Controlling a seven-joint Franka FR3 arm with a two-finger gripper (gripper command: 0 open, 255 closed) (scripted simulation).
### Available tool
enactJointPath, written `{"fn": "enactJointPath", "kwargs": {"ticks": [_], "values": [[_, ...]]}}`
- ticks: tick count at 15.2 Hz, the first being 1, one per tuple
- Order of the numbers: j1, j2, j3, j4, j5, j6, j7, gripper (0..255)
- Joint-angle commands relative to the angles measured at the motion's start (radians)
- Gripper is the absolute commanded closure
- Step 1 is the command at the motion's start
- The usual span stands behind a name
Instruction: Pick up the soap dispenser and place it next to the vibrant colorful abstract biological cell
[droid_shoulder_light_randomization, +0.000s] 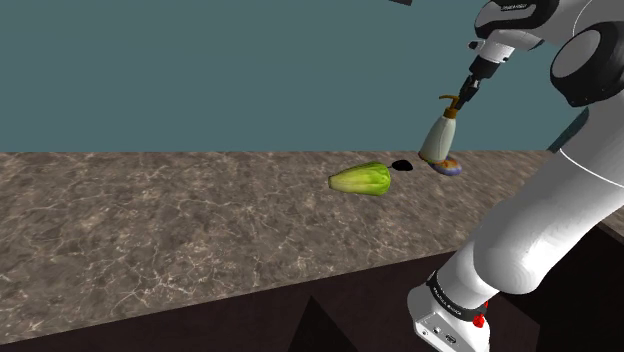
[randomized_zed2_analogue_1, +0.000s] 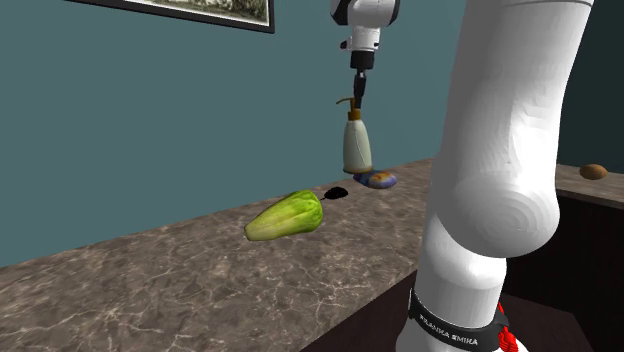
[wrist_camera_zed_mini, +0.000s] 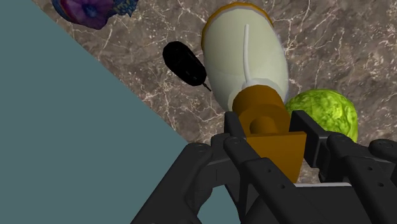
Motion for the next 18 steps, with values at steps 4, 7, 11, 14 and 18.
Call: {"fn": "enactJointPath", "kwargs": {"ticks": [4, 7, 11, 14, 18], "values": [[0.001, -0.008, 0.002, -0.072, -0.007, 0.069, 0.003, 255], [0.0, -0.007, 0.001, -0.111, -0.005, 0.109, 0.0, 255], [-0.001, 0.001, -0.002, -0.16, 0.002, 0.162, -0.007, 255], [-0.002, 0.011, -0.005, -0.195, 0.013, 0.201, -0.016, 255], [-0.005, 0.031, -0.009, -0.237, 0.033, 0.253, -0.032, 255]]}}
